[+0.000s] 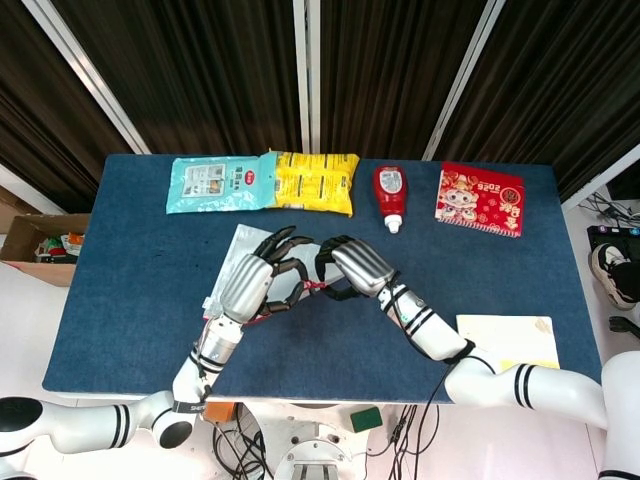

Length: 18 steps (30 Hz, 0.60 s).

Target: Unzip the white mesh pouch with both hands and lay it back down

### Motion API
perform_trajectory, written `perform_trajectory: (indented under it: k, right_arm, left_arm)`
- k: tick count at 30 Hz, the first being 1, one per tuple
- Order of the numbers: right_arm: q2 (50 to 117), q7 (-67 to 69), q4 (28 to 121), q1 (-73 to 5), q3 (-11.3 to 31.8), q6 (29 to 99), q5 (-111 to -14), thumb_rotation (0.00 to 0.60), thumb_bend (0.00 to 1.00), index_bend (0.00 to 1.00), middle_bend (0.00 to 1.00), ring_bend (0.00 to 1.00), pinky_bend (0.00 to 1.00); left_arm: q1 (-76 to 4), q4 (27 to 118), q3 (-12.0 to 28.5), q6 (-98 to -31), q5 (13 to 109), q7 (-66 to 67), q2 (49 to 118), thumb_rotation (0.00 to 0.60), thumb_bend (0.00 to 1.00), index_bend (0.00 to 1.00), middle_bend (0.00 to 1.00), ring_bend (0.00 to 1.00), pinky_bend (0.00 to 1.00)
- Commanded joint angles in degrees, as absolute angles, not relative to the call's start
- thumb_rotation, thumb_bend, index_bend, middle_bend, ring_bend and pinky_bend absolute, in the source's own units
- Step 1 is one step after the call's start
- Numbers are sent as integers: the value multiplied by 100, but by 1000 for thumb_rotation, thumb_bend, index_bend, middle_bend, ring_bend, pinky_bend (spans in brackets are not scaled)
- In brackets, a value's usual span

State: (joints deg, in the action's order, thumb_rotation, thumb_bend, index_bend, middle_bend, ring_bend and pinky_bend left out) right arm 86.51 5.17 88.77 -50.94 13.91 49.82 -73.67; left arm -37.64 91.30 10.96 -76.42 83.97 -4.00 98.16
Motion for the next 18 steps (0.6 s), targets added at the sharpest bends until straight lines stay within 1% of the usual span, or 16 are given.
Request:
perform_trajectory:
  k: [1,7,18]
  right_arm:
    - [8680,550,8850,-5053,1388,5053,-7371,600,437,866,545,277,319]
    - [8723,523,8853,-4971,1405,5247,-7374,600,460,877,547,279,321]
    - [8754,585,8826,-4861,1406,5458,-7457,600,477,894,552,283,326]
  left_arm:
    - [-3618,9201,1041,-7564,8180,-640,9774,600,547,648,176,59,147]
    - [-3459,9315,967,-7361,7959,-983,9614,600,547,647,176,60,147]
    - [-3265,9293,779,-7035,7772,-1100,9416,600,548,647,176,56,147]
